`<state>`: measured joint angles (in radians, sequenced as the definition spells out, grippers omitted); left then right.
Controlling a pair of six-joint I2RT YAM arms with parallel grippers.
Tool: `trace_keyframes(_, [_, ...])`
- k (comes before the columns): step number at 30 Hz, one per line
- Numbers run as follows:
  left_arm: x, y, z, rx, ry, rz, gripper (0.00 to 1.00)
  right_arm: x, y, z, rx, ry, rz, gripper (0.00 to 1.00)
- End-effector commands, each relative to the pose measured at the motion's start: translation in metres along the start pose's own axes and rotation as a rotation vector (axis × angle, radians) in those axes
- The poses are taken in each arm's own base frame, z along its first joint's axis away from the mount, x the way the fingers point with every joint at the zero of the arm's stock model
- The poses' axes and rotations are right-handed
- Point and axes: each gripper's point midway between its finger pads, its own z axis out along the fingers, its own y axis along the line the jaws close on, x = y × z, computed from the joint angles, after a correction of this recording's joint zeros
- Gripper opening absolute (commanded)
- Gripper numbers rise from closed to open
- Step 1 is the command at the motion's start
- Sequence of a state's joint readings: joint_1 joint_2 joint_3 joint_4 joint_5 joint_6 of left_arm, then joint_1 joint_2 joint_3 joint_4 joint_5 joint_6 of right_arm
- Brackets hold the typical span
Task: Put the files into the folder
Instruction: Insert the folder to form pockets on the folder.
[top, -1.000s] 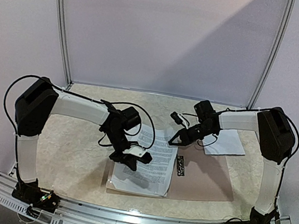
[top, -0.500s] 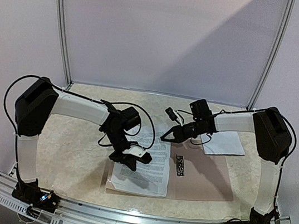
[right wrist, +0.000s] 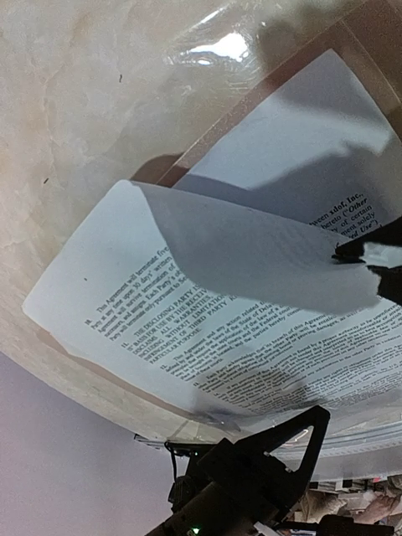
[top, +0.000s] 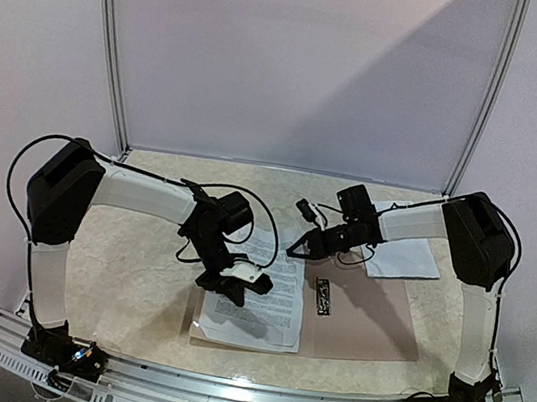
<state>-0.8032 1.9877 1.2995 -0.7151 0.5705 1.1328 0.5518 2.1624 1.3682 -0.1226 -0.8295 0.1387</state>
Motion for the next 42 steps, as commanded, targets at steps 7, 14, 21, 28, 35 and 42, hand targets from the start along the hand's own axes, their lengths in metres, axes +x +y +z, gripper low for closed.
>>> trace_keyframes(7, [0.004, -0.003, 0.009, 0.013, 0.020, 0.014, 0.00, 0.003, 0.010, 0.026, -0.061, 0.005, 0.002, 0.00])
trace_keyframes(14, [0.006, -0.005, 0.010, 0.019, 0.023, 0.012, 0.00, 0.001, 0.002, 0.028, 0.004, 0.006, 0.011, 0.05])
trace_keyframes(21, [0.010, -0.010, 0.011, 0.018, 0.028, 0.014, 0.00, -0.006, -0.022, 0.002, 0.199, -0.042, 0.040, 0.25])
trace_keyframes(28, [0.014, -0.010, 0.013, 0.023, 0.037, 0.006, 0.00, -0.004, -0.018, -0.010, 0.214, -0.041, 0.060, 0.36])
trace_keyframes(35, [0.014, -0.009, 0.015, 0.023, 0.034, -0.001, 0.00, 0.016, -0.015, -0.030, 0.282, -0.056, 0.139, 0.41])
trace_keyframes(42, [0.014, -0.009, 0.015, 0.020, 0.033, -0.004, 0.00, 0.055, 0.014, -0.059, 0.438, -0.080, 0.267, 0.46])
